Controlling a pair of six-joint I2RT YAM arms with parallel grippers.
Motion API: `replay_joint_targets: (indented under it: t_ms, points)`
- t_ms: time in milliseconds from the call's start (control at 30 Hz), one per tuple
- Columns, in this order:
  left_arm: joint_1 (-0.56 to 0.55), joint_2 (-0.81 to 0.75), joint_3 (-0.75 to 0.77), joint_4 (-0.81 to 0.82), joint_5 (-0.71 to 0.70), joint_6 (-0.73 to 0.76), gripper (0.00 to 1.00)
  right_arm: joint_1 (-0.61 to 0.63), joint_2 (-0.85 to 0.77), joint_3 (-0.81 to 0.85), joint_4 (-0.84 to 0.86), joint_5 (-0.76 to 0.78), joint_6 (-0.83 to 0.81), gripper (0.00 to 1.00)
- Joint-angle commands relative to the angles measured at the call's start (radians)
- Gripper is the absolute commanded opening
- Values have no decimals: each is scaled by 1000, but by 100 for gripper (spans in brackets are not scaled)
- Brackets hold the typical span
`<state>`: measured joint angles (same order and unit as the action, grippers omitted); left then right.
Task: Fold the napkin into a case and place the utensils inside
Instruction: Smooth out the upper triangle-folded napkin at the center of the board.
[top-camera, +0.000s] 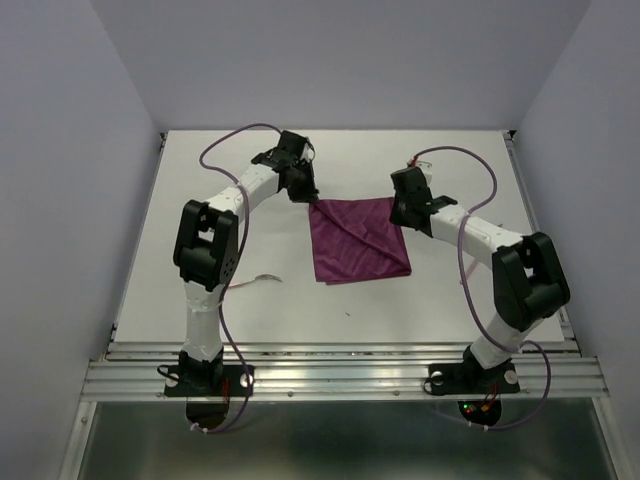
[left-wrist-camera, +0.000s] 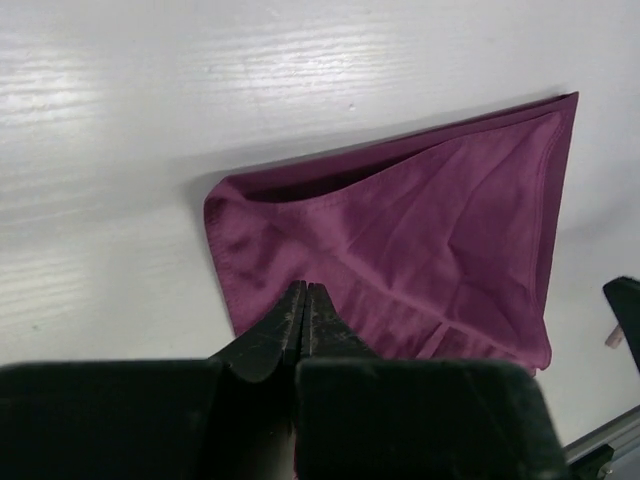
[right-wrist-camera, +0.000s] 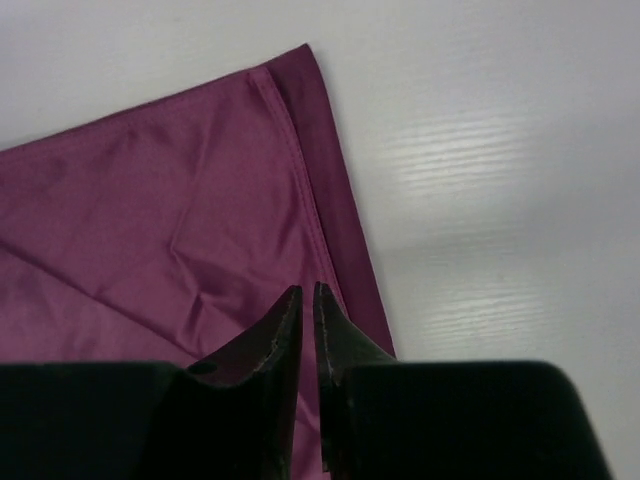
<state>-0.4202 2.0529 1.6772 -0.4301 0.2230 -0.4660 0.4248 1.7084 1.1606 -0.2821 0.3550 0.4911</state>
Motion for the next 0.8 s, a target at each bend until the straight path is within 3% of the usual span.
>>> replay_joint_targets:
  t_ms: [0, 200, 500, 767]
  points:
    - [-25, 47, 122, 34, 45, -8, 4, -6, -96, -108, -14, -108, 66, 13]
    - [-26, 116, 182, 31, 45, -14, 0, -6, -179, -209, -37, -163, 115, 12]
    - [-28, 196, 177, 36, 16, -5, 0, 3, -148, -324, 4, -197, 155, 11]
    - [-26, 176, 154, 8, -10, 13, 0, 3, -194, -322, -15, -183, 142, 11]
